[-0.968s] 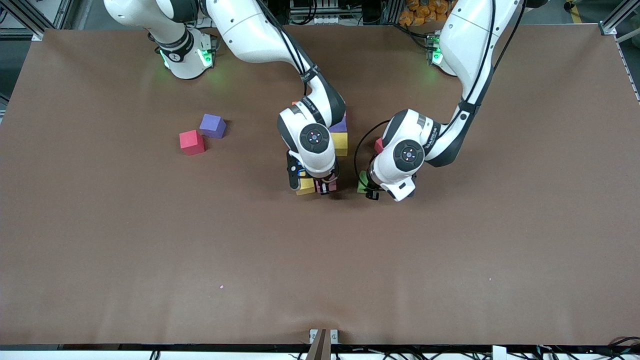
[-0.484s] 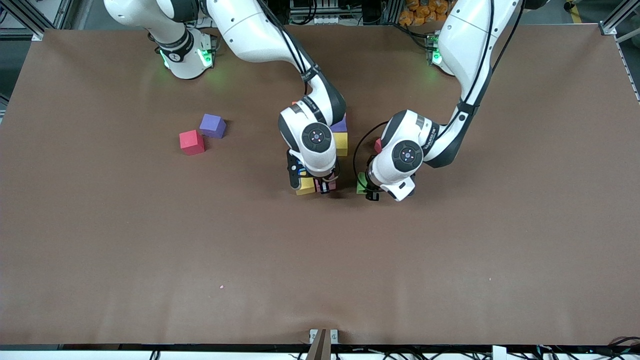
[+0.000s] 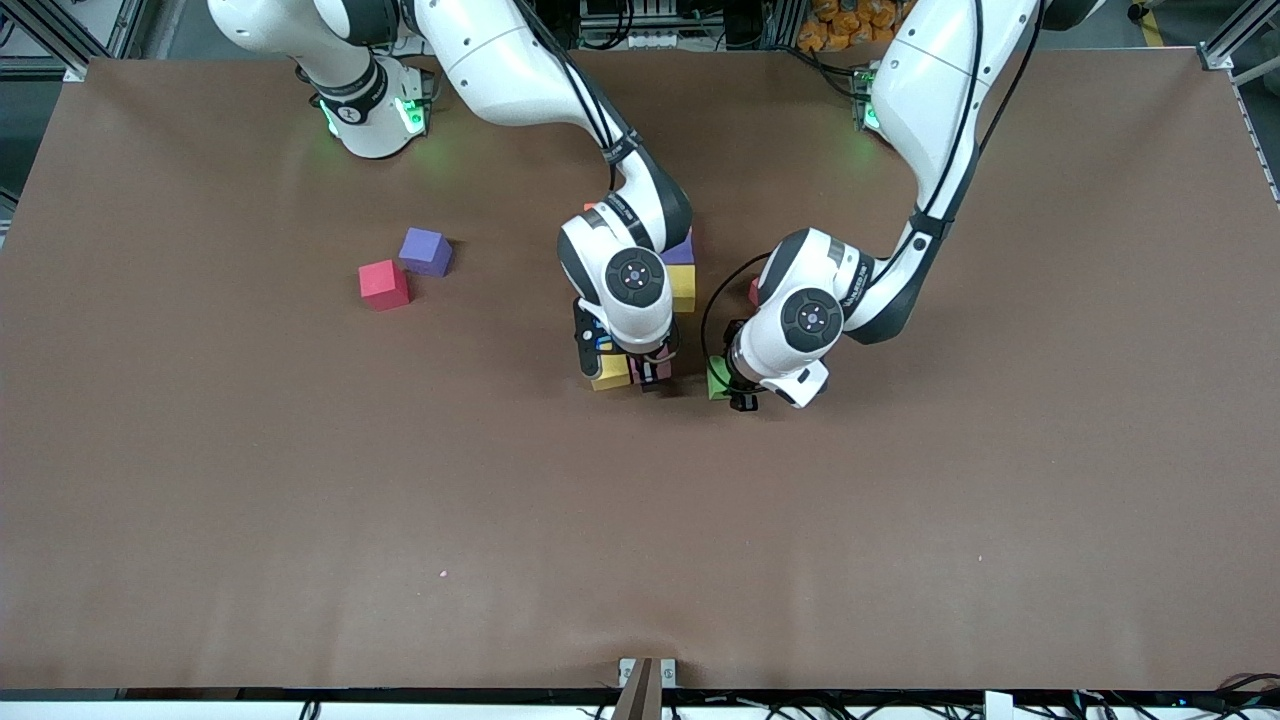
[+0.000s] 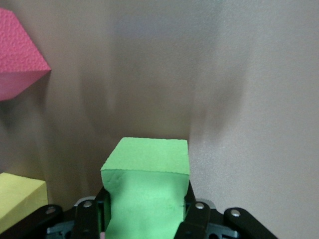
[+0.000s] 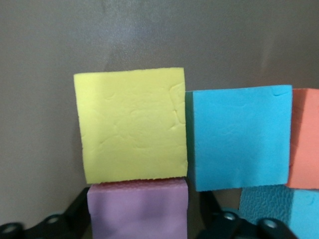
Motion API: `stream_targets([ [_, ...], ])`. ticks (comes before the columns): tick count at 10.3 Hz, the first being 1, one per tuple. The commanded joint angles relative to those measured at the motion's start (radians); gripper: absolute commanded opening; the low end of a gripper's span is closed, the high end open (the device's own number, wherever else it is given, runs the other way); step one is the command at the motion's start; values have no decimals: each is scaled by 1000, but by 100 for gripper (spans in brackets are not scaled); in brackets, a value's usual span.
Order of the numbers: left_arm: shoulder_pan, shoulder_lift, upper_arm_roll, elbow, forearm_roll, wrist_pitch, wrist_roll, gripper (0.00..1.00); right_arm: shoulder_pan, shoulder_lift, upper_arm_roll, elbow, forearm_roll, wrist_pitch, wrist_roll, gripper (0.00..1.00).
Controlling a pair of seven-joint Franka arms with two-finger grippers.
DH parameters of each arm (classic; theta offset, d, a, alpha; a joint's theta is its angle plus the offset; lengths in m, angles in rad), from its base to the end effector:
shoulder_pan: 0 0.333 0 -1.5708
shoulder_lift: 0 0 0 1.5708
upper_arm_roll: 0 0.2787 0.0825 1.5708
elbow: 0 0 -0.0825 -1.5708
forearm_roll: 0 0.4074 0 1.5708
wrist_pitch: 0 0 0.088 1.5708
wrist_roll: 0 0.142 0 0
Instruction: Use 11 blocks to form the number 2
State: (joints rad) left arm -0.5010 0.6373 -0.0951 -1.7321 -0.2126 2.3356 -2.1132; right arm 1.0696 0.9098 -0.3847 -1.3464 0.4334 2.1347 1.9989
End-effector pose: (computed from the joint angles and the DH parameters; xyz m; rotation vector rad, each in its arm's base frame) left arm 0.5417 -0.3771 0.1316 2.0719 2.3232 -0.3281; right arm 0.5124 0.5081 0.1254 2.3461 -2.0336 -0.0985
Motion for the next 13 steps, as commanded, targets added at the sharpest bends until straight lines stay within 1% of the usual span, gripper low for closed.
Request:
stream_targets([
  [1,-25,9,5,17,-28,7,-42,28,0,0,3,21,-12,-21,17,100],
  [3,-56,6,5,14,-19,10,-59,28,1,-11,3,24,-10,-70,18,100],
  [6,-85,2,8,17,-14,13,-60,28,1,-20,3,36,-2,-99,18,100],
  [8,-82,1,6,16,-11,25,-59,28,-2,-22,-6,75,-4,-136,17,100],
  [11,-82,1,8,16,-11,25,-59,28,-29,-28,-14,98,-12,-160,-6,100],
  [13,-87,4,6,16,-13,30,-59,28,-57,-43,-16,101,-15,-167,-81,100],
])
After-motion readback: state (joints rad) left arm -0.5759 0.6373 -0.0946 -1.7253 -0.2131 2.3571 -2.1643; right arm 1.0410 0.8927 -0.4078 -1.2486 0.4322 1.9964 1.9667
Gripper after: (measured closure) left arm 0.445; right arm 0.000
